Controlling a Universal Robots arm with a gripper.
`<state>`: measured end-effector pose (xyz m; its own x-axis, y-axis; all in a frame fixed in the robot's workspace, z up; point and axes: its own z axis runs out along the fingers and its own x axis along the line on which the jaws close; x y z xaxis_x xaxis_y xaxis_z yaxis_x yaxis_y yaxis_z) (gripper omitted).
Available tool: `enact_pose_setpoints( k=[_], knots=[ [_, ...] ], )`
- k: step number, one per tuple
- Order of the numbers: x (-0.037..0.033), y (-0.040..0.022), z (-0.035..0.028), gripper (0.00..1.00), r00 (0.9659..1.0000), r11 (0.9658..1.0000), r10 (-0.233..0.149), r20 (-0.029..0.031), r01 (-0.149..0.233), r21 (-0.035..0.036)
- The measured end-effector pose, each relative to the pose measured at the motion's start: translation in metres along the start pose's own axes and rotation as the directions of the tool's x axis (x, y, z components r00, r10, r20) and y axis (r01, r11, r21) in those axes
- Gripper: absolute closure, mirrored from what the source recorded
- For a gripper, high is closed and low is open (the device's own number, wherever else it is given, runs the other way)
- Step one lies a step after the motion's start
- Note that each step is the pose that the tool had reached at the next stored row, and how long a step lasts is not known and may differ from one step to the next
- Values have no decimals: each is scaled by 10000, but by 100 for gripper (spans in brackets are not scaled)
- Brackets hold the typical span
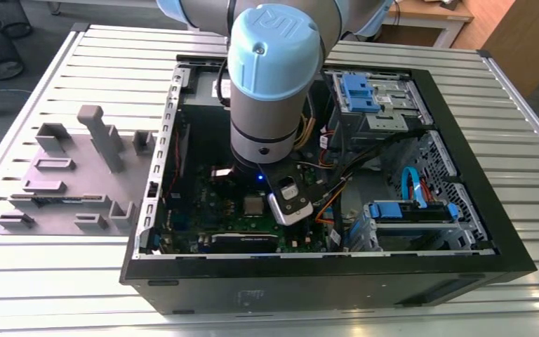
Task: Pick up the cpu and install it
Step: 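Close the cpu cover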
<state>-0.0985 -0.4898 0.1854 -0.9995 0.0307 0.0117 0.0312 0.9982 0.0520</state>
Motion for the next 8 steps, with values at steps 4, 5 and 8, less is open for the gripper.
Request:
enact_pose_setpoints(
  k=[4,5,8],
  knots=[
    [0,0,-2,46,10000,10000,0,1,0,-2],
    [0,1,-10,46,10000,10000,0,5,0,-10],
    [1,4,-59,46,10000,10000,1,1,-1,-2]
  ],
)
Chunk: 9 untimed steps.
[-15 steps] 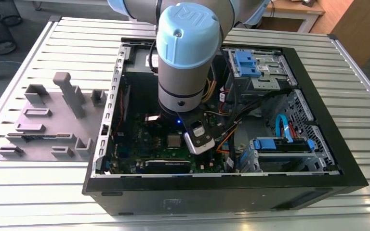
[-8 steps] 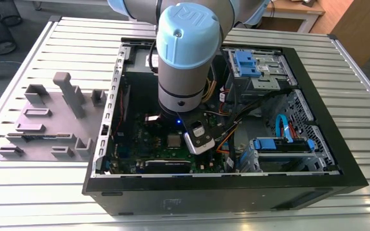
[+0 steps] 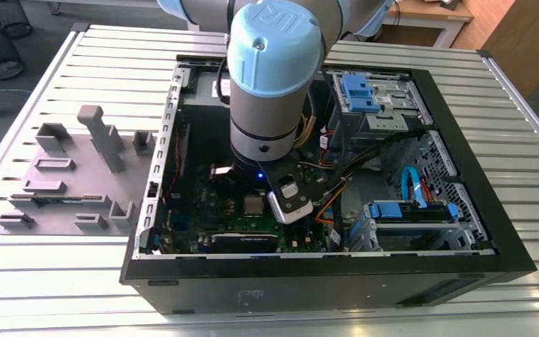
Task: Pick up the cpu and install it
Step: 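Close the cpu cover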
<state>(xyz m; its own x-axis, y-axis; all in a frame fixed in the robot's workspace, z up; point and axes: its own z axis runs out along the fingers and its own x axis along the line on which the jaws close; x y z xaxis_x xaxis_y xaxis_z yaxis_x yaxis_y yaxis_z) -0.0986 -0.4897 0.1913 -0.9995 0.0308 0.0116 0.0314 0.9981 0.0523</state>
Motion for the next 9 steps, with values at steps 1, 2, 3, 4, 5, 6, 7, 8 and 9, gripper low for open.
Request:
enact_pose_setpoints(
  k=[1,2,3,4,5,6,7,8,9],
  knots=[
    [0,1,-14,46,10000,10000,0,1,0,-1],
    [0,1,-25,46,10000,10000,-1,0,1,-1],
    [0,2,-37,46,10000,10000,-1,0,1,1],
    [0,2,-48,46,10000,10000,-2,0,2,1],
    [0,3,-60,46,10000,10000,-1,0,1,1],
    [0,3,-73,46,10000,10000,-1,0,1,1],
    [0,4,-82,46,10000,10000,-1,0,1,2],
    [1,4,-90,46,10000,10000,-1,0,1,1],
    [1,5,-97,46,10000,10000,0,0,0,0]
  ],
)
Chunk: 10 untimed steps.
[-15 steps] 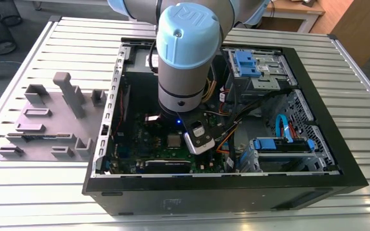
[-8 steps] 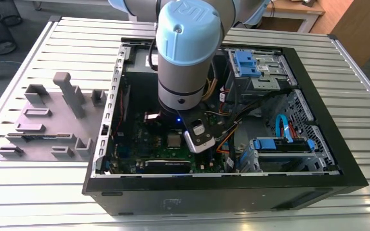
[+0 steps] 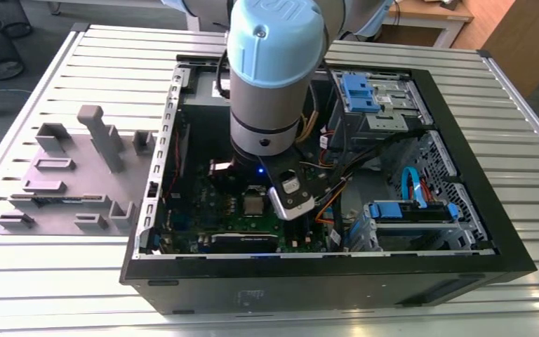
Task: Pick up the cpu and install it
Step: 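Close the cpu cover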
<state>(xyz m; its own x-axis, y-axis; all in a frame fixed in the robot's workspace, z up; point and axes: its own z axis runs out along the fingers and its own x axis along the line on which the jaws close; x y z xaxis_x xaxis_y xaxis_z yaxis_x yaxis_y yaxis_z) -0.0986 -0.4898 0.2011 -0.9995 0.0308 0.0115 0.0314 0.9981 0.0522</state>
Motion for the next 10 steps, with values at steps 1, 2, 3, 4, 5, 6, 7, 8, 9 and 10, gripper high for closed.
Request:
enact_pose_setpoints(
  k=[1,2,3,4,5,6,7,8,9,10],
  knots=[
    [0,1,-3,46,10000,10000,0,1,0,-2],
    [-1,1,-2,46,10000,10000,0,2,0,-7],
    [0,1,-2,46,10000,10000,1,2,-1,-11],
    [0,0,-3,46,10000,10000,1,0,-1,-13],
    [0,0,-3,46,10000,10000,0,0,0,-18],
    [0,0,-3,46,10000,10000,1,0,-1,-23],
    [0,0,-4,46,10000,10000,0,0,0,-27],
    [0,0,-4,46,10000,10000,0,0,0,-31],
    [0,0,-4,48,10000,10000,0,0,0,-36],
    [0,0,-4,48,10000,10000,0,-1,0,-40]
  ],
)
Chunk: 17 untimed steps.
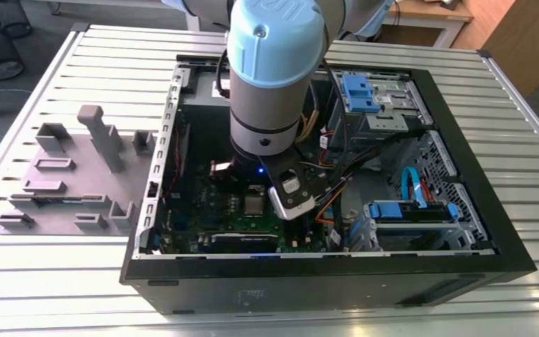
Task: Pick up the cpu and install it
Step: 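Close the cpu cover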
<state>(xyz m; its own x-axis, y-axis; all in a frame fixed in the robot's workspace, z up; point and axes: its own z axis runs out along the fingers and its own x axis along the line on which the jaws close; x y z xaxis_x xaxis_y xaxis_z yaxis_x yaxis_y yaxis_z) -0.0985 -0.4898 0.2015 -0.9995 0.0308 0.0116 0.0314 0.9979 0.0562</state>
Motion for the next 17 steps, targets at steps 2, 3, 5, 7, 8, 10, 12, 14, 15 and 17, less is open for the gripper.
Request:
enact_pose_setpoints(
  k=[2,3,5,7,8,10,12,14,15,17],
  knots=[
    [0,0,0,60,10000,10000,0,0,0,-10],
    [0,0,0,60,10000,10000,0,0,0,-14],
    [0,0,0,71,10000,10000,0,0,0,-23],
    [0,0,0,78,10000,10000,-1,-1,1,-32],
    [0,0,0,83,10000,10000,0,-1,0,-37],
    [0,0,0,89,10000,10000,-1,-1,1,-46],
    [0,0,0,89,10000,10000,-1,-2,1,-55],
    [0,0,0,89,10000,10000,-1,-2,1,-63],
    [0,0,2,89,10000,10000,-1,-1,1,-64],
    [0,-1,17,89,10000,10000,0,-1,0,-65]
  ],
)
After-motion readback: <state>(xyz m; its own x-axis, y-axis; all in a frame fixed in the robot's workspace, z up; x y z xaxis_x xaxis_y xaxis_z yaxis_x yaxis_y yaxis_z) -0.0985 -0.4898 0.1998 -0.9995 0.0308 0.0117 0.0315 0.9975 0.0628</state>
